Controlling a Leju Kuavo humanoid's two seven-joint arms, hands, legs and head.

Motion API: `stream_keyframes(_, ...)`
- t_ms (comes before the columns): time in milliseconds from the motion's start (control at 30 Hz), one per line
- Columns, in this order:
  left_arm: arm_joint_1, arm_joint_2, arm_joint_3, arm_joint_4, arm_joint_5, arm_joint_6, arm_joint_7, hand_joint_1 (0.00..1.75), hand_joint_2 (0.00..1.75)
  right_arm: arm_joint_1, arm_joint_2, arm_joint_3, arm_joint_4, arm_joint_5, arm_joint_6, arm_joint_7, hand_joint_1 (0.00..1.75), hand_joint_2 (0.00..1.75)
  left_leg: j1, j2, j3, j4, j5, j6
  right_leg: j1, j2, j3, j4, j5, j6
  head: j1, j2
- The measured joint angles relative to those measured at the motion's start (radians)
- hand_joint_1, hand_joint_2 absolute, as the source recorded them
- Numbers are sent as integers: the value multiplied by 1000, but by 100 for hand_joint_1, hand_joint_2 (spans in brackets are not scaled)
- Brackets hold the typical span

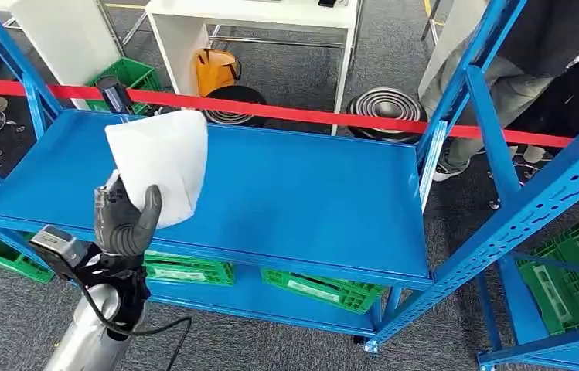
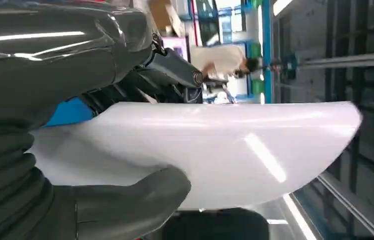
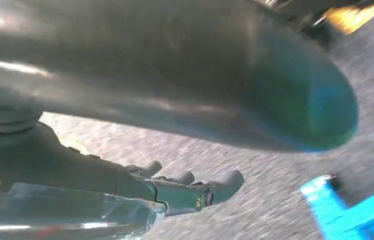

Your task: Take the parts from the cabinet and place them on the table.

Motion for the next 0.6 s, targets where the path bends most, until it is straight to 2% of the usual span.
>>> stream_keyframes(167,-7,15,-39,-35,42,32,-2,173,175,-4,29,0,58,28,71,0,0,0,0,0,0,0,0,0,0,0,0,0,0,0,0,0)
stream_keyframes(233,-7,19,-51,-60,97,-2,-4,175,175,-9,41,0,77,53,93,-2,0,0,1,0,-1,0,0,0,0,0,0,0,0,0,0,0)
stream_keyframes(333,-27,21,-88,-144,139,-38,86,175,175,-37,80,0,111,66,103,2,0,0,1,0,-1,0,0,0,0,0,-1,0,0,0,0,0)
stream_keyframes(400,-50,21,-116,-167,156,-63,138,175,175,-53,99,-1,124,66,100,3,0,0,1,0,0,0,0,0,0,0,0,0,0,0,0,0)
stream_keyframes(600,-104,19,-156,-170,196,-128,169,175,175,-49,116,-2,139,77,81,13,0,0,1,0,-1,0,0,0,0,0,0,0,1,-1,0,0)
